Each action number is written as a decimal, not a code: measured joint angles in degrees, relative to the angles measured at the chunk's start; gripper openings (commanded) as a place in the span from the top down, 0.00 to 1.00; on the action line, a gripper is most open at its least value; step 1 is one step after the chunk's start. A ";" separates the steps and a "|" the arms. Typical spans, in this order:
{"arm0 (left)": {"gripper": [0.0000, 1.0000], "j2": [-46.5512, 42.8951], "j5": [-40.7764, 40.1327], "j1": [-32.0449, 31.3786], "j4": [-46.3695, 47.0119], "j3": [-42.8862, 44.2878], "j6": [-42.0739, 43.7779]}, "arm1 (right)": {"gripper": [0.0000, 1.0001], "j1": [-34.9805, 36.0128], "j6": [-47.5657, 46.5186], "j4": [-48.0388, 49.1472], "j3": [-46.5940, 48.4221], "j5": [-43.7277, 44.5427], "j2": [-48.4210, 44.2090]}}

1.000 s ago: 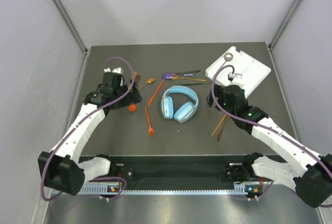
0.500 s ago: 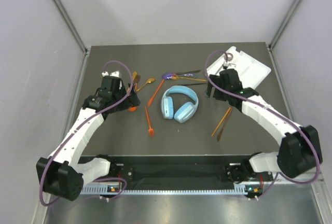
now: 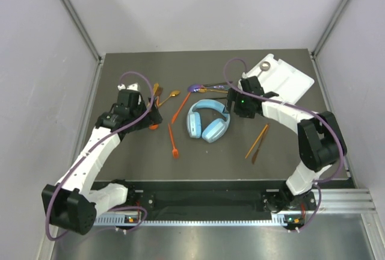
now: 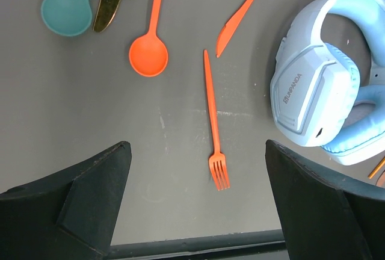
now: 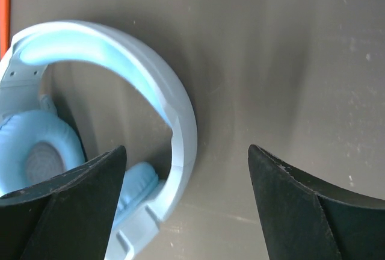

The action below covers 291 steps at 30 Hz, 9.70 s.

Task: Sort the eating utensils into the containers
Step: Pick up the distractor from the center of the board, then place the distractor at the center of the board, then pick up the drawer from the center of the board.

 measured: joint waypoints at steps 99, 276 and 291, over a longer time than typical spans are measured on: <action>0.02 -12.13 -18.88 0.00 -4.26 11.72 -0.07 | 1.00 -14.95 -4.55 -25.24 3.63 37.35 -35.01; 0.05 -7.34 -7.41 -1.57 7.80 -5.16 -6.71 | 1.00 -8.39 -18.91 -30.58 27.02 -4.44 10.01; 0.05 -8.13 -7.67 -1.57 7.76 -6.45 -6.67 | 1.00 -4.17 -15.85 -19.34 15.41 -3.39 9.97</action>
